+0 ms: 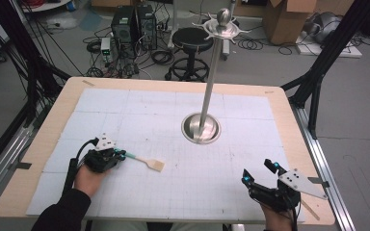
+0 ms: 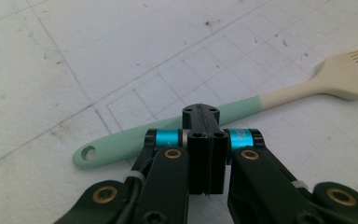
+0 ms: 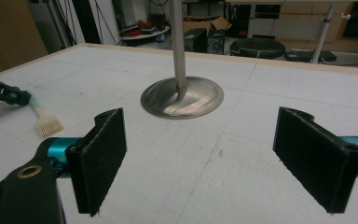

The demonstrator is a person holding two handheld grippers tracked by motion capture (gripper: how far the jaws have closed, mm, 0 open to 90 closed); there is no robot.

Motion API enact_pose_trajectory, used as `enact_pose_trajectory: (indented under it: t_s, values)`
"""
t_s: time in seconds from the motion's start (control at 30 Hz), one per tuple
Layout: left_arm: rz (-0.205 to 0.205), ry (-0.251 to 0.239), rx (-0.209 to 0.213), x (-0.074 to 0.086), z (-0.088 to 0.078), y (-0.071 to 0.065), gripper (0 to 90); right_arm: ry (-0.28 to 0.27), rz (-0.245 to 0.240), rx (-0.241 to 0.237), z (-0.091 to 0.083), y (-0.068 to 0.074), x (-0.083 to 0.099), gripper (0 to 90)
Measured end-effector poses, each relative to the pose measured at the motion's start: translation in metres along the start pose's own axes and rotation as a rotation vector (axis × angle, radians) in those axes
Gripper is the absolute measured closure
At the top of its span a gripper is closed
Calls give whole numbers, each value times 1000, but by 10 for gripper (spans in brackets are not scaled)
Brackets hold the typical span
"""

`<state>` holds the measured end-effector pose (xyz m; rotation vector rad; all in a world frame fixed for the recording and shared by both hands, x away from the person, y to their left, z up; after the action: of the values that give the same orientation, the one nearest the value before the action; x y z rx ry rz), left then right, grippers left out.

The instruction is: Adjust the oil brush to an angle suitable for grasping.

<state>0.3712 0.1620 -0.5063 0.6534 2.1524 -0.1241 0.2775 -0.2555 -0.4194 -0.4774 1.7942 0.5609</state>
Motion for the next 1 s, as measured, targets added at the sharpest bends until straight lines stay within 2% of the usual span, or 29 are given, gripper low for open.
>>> enact_pose_trajectory:
  t_s: [0.07,0.13,0.2,0.27,0.3,0.37,0.4,0.43,0.47,0.5,0.6,0.73,0.83,0.87,1.0]
  values:
    - [-18,-27,-8,-2,-6,10,896,-3,2,4,-2,-1,0,159]
    - [-51,-39,-32,-2,-11,28,896,-9,9,5,-3,-2,0,158]
    - [-95,-32,-64,1,-11,48,896,-13,11,7,-4,-2,0,158]
    - [-108,-22,-89,2,-10,65,896,-12,16,5,-4,0,0,158]
    - [-108,-22,-89,2,-10,65,896,-12,16,5,-4,0,0,158]
    - [-132,-26,-109,4,-8,79,896,-9,7,2,-3,0,0,159]
    - [-137,-17,-107,6,-6,81,896,-8,9,3,-3,0,0,158]
    - [-137,-17,-107,6,-6,81,896,-8,10,3,-3,0,0,159]
    - [-118,6,-112,11,-1,84,896,-9,10,6,-3,-1,0,158]
    - [-118,6,-112,11,-1,84,896,-9,10,6,-3,-1,0,158]
    - [-77,1,-105,10,7,81,896,-15,18,9,-5,-2,0,159]
    - [-63,7,-93,11,10,77,896,-12,14,9,-6,-1,0,159]
    - [-55,8,-78,11,9,73,896,-14,19,10,-7,-2,1,159]
    - [-31,11,-64,11,8,67,896,-14,20,12,-7,-2,1,159]
    - [9,13,-39,10,6,55,896,-20,13,12,-7,-1,-1,159]
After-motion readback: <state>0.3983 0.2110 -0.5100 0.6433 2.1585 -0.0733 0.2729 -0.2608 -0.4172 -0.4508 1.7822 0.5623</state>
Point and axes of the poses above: each handheld gripper's, and its own axes: z roughly forward along the jaws, x roughly out of its underside, y roughly to its left, the point moved 10 cm from there along z, roughly forward along the jaws, and after that the axes turned 11 degrees about -x, right-handed, at the moved point
